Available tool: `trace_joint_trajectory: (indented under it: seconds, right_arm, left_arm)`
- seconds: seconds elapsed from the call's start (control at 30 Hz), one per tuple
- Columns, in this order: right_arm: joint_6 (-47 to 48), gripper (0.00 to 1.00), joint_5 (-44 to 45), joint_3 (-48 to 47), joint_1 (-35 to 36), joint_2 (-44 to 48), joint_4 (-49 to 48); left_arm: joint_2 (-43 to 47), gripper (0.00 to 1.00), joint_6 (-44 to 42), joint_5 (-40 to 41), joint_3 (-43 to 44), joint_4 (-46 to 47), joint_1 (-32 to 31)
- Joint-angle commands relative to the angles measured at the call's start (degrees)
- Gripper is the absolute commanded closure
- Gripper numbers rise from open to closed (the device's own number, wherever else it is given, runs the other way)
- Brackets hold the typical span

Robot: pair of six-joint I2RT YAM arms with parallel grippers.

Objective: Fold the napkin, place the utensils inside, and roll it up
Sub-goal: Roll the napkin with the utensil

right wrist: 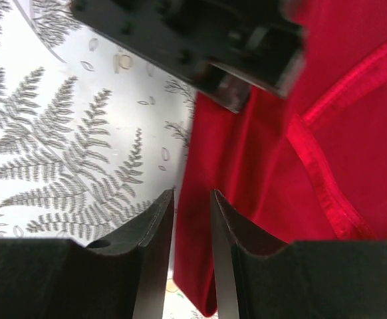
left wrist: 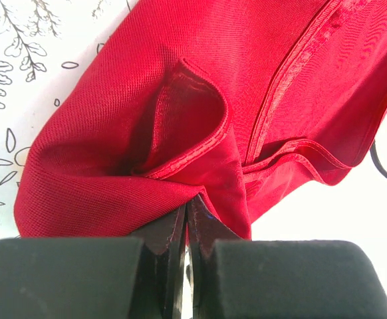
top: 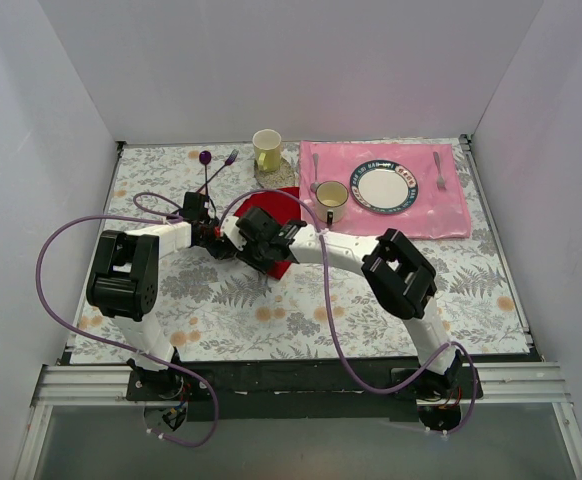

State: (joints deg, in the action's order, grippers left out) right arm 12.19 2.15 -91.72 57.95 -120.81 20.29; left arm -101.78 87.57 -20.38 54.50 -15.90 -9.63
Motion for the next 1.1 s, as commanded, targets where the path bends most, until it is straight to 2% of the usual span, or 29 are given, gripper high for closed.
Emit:
trace_joint_trajectory:
  seconds: [0.0,0.27,0.47,0.7,0.83,1.07]
  right_arm:
    - [-0.23,0.63,0.04,0.58,-0.82,-0.65,-2.10]
    - [0.73,0.58,0.13,0.76,-1.53,-2.32,-2.28]
    - [0.65,0.46,0.04,2.51,-1.70,-3.11,-3.33]
    - [-1.02,0.43,0.56,5.15,-1.97,-4.78,-4.29]
    - [-2.60,0.57,0.92,6.03,-2.23,-6.89,-4.47]
    - [-3.83,0.74,-0.04,9.02,-1.79,-8.03,-5.70]
  left_arm:
    - [-2.73,1.00,-2.67,7.37,-1.50,-5.37,-0.39]
    - [-2.46,1.00,-2.93,7.37,-1.24,-5.72,-0.39]
    - [-2.37,1.00,-3.11,7.11,-0.62,-6.07,-0.39]
    - [-2.02,1.00,-3.55,7.02,-0.54,-6.42,-0.39]
    - [-1.23,1.00,-3.72,6.94,-0.62,-6.69,-0.30]
    - [1.22,1.00,-3.02,5.88,-2.20,-5.63,1.01]
